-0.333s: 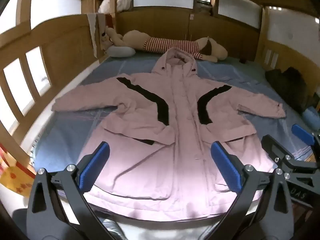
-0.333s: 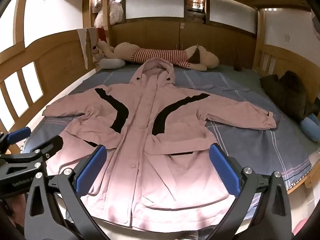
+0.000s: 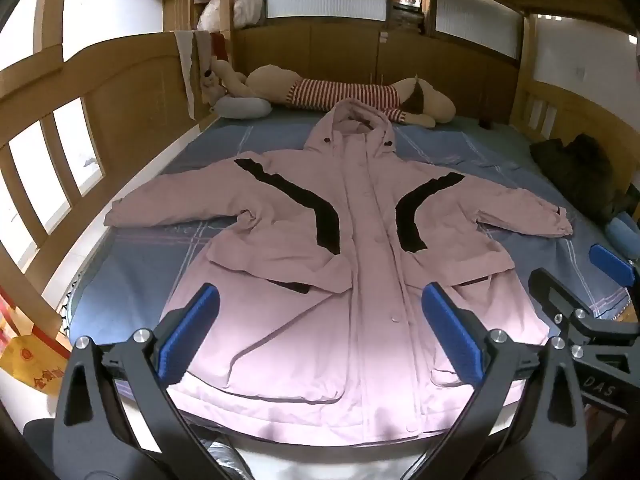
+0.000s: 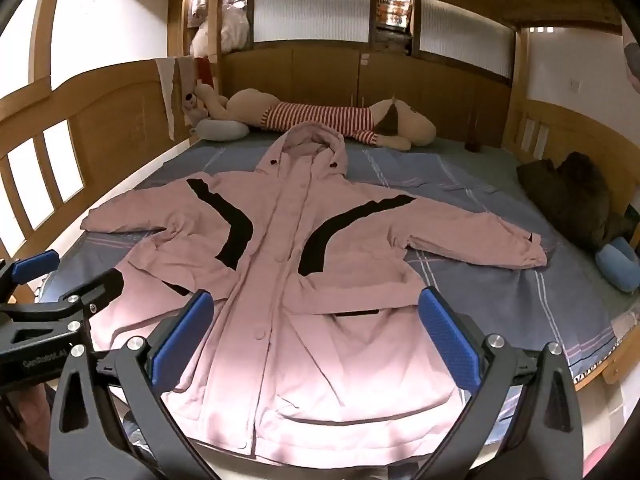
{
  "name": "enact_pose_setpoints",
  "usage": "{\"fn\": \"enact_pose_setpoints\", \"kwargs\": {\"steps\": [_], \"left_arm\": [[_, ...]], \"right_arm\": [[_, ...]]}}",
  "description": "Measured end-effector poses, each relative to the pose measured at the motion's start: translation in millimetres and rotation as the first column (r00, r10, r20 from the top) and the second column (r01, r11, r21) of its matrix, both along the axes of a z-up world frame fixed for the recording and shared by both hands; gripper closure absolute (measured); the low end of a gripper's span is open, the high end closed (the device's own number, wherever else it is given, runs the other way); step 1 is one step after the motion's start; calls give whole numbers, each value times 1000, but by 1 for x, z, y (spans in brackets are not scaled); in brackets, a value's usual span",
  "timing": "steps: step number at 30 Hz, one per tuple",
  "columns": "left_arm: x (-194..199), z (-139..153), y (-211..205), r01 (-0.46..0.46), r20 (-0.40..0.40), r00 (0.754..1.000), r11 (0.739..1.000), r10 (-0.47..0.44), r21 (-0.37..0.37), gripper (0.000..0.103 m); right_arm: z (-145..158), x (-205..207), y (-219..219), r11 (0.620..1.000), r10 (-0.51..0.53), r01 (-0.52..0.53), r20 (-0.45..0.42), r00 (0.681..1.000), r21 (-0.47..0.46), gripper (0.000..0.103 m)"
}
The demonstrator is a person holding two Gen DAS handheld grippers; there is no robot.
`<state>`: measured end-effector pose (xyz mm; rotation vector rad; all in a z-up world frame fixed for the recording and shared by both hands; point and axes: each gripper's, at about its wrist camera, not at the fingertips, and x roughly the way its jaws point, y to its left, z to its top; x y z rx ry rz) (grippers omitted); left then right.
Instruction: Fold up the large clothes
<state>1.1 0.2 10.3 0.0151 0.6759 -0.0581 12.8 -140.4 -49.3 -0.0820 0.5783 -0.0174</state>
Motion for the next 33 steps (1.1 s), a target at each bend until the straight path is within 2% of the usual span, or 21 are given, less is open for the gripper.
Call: {"fn": "enact_pose_setpoints", "kwargs": {"steps": [33], "left_arm": [[1,-10,14,-15,2,1000,1000,15,-24,2]], "right_arm": [[-2,-2,-3,1000,5,-5,20,1000,-2,1]]}}
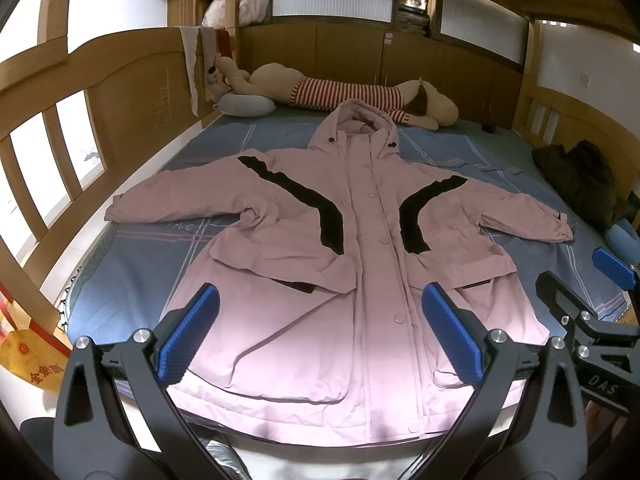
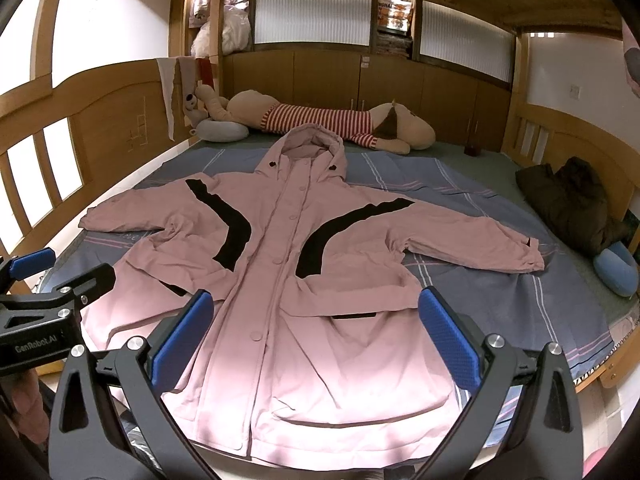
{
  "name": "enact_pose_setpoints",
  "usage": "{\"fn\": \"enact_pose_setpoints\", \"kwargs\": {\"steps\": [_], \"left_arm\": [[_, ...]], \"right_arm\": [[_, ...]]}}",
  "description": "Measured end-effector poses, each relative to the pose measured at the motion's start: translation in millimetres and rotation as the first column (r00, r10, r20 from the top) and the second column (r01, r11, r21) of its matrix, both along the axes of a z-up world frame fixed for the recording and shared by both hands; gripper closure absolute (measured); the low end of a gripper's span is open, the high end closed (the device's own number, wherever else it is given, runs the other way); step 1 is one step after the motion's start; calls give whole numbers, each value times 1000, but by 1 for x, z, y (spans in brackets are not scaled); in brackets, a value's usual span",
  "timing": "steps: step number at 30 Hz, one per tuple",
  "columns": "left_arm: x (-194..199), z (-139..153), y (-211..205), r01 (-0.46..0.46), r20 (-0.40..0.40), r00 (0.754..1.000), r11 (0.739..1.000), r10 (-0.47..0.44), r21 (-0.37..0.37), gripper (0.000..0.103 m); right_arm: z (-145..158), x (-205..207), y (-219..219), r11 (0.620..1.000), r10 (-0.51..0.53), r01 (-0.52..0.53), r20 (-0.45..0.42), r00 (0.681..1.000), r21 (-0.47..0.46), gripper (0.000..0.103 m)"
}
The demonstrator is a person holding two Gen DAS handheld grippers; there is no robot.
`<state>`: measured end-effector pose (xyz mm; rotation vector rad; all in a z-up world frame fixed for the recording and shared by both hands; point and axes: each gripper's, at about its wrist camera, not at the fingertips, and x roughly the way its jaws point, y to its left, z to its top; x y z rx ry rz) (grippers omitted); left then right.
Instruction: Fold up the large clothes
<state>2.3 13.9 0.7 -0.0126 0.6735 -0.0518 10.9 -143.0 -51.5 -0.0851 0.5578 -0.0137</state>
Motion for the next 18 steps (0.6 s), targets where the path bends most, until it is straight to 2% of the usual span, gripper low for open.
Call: {"fn": "enact_pose_setpoints", "kwargs": {"steps": [18], "left_arm": [[0,-1,0,2,-1,1000,1000,-2,2,2]], "right_arm": [[-1,0,-3,1000,-3,3,0,1000,-6,1]]}}
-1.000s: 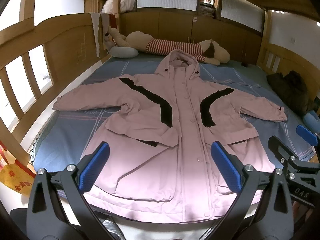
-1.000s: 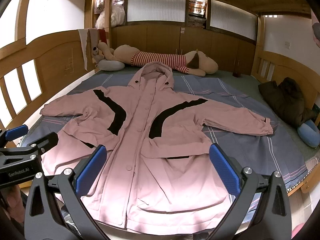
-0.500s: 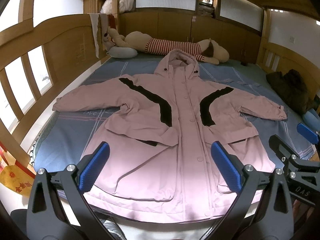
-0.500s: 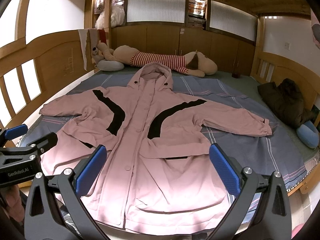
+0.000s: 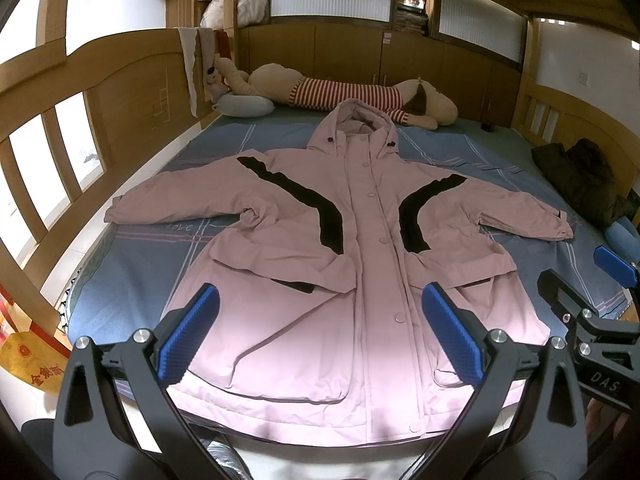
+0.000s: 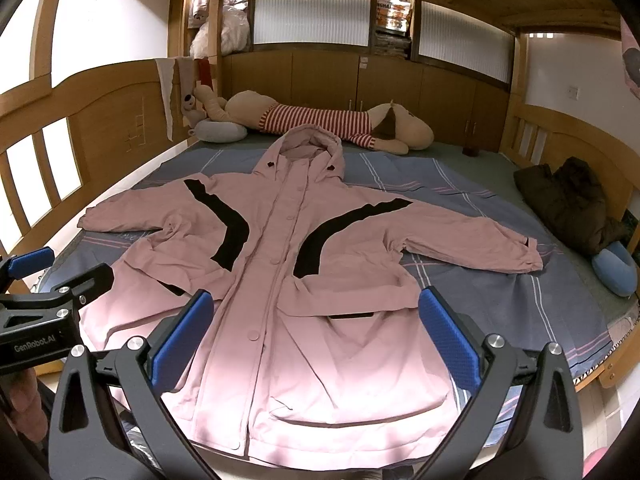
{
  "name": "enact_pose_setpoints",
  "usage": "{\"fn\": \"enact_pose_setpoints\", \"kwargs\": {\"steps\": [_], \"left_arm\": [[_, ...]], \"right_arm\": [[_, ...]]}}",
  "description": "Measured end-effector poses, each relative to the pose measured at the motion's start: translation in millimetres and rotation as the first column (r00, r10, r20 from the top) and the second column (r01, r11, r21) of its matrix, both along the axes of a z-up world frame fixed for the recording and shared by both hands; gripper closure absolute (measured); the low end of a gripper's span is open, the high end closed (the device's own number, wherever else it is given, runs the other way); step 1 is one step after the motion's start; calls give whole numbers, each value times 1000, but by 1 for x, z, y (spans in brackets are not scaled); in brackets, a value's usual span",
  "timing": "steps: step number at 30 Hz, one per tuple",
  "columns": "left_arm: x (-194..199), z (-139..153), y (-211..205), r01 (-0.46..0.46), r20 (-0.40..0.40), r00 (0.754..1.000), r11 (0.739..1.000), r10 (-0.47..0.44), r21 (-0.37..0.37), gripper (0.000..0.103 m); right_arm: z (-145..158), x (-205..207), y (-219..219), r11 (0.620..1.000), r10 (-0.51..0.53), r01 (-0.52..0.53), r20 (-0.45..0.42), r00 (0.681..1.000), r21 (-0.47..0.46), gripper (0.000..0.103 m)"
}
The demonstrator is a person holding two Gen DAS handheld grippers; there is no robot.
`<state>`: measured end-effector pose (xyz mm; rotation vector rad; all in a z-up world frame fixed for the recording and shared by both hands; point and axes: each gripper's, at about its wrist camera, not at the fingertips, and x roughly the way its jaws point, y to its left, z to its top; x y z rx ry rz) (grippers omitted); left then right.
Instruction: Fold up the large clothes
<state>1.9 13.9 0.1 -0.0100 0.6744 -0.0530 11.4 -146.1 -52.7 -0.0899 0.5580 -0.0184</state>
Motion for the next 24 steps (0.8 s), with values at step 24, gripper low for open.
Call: {"fn": "enact_pose_setpoints", "kwargs": {"steps": [24], "left_arm": [[0,-1,0,0,1,1000,1000,0,0,2]], "right_arm": [[0,0,0,1000,1,-1,0,1000,-3,1]]}}
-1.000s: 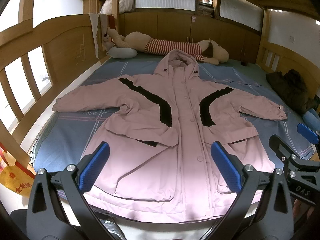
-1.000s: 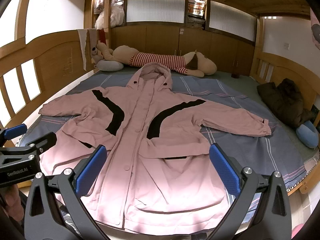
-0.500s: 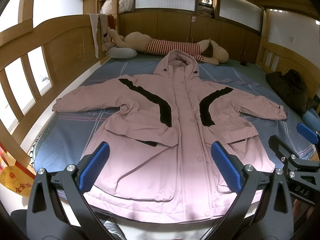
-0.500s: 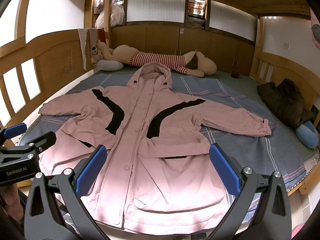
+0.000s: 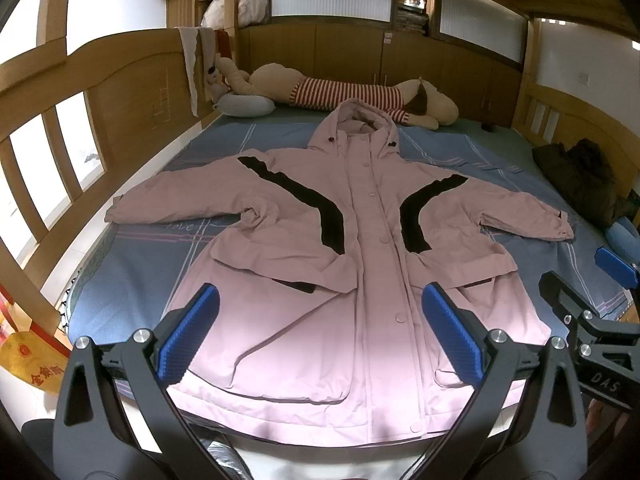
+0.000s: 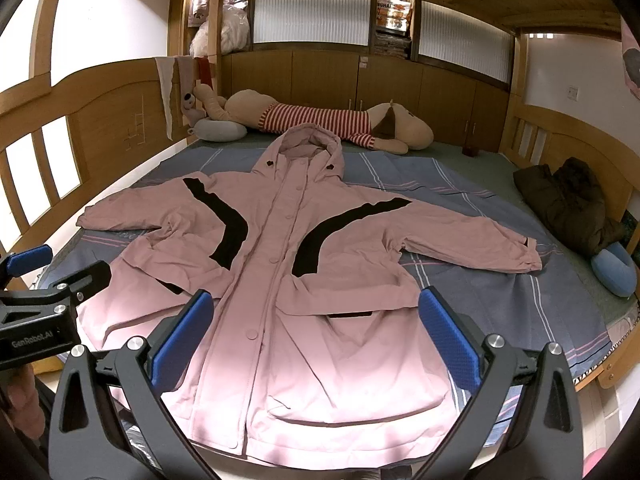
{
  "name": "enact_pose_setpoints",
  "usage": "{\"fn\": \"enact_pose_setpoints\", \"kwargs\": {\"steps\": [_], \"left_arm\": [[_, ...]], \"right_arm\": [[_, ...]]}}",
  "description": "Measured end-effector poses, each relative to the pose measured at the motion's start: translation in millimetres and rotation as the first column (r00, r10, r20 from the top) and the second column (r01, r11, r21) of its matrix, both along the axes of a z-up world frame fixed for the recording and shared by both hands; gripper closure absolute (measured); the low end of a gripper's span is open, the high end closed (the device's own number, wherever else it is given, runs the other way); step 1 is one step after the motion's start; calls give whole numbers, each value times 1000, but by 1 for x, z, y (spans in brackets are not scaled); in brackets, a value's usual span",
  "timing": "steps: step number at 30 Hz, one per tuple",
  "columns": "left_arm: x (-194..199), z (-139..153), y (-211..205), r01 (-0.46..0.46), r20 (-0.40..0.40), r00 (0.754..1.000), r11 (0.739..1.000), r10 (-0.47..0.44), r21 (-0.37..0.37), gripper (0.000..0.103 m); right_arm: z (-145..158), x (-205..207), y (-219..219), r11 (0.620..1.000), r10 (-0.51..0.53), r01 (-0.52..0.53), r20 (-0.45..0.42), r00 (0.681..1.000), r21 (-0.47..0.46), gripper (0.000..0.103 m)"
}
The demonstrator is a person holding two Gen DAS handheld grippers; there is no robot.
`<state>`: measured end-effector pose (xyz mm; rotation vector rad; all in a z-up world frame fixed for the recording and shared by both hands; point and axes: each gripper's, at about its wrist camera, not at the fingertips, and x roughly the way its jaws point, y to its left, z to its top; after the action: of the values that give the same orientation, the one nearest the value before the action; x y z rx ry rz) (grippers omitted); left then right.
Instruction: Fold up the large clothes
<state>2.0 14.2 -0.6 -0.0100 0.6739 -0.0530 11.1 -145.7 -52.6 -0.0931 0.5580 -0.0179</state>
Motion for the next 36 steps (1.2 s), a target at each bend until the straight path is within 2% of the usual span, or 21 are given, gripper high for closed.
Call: {"fn": "enact_pose_setpoints", "kwargs": {"steps": [31,33,36], "left_arm": [[2,-5,2,-11,-9,1000,1000,11,-3,2],[0,-3,3,-4,9,1000,1000,4,-24,2],[-7,1,9,49,86,995,995,-42,-81,2]], "right_arm": [[-6,0,-4,1000,-8,8,-15,1000,-6,1],[-4,0,-1,1000,-3,3,-11,1000,-1,1],[0,-5,1,1000,27,-27,15,1000,16,1]]}}
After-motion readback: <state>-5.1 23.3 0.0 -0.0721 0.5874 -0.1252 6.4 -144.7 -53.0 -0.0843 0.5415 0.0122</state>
